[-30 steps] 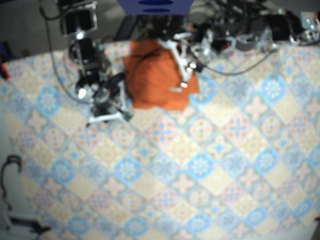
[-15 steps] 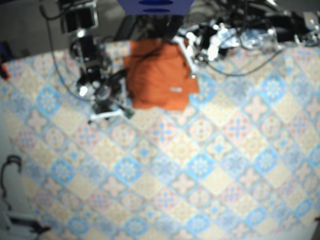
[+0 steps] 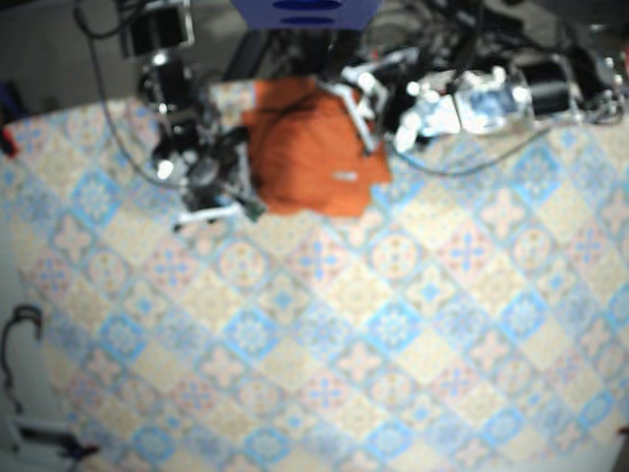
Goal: Fold the T-shirt properly
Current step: 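Grasp the edge of the orange bundle with the left gripper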
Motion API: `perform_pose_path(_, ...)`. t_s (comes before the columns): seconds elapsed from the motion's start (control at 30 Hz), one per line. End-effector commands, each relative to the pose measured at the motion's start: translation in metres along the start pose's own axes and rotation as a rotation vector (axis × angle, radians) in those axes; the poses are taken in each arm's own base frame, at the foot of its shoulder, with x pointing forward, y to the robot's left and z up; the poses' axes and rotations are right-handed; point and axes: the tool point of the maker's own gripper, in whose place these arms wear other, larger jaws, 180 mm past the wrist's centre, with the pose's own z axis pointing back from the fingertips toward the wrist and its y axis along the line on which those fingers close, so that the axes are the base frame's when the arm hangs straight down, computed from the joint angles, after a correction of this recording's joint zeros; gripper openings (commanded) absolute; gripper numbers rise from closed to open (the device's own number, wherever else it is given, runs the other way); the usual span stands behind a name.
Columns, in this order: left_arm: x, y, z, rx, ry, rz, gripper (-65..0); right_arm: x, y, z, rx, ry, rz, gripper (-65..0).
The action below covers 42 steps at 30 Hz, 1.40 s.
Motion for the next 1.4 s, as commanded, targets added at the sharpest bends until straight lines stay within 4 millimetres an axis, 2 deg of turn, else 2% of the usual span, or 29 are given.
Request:
perform_pose_path(0.0,0.002,0.002,0.001,-0.001,-0.006,-0.013,-65.0,0.010,-0.012,0.004,-0.033,-0.032,0.001,-45.8)
perform_pose_path(0.1,0.003,-0.004,-0.006,-0.035,0.009,-0.068,-65.0,0.008,-0.010,0.004,-0.030,-0.028,-0.001,-45.8)
perform_pose_path(0.2,0.005,0.006,-0.006,-0.023,0.016,-0.082,-65.0,0.007,-0.009,0.004,-0.028,-0.025,-0.001,-45.8)
perform_pose_path(0.43,0.008,0.007,-0.007,-0.024,-0.002,-0.078,-65.0,0.009,-0.011,0.004,-0.032,-0.028,0.000,-45.8)
perform_pose_path(0.97,0.063,0.021,0.000,0.015,-0.090,-0.153,-65.0,0.010,-0.012,0.004,-0.034,-0.031,0.001,-45.8)
perform_pose_path(1.23,0.057,0.019,-0.002,0.009,-0.056,-0.150,-65.0,0.014,-0.018,0.004,-0.045,-0.039,0.003,-45.8)
perform_pose_path(1.37,0.045,0.021,-0.011,-0.010,-0.021,-0.119,-65.0,0.018,-0.022,0.004,-0.052,-0.047,0.003,-45.8)
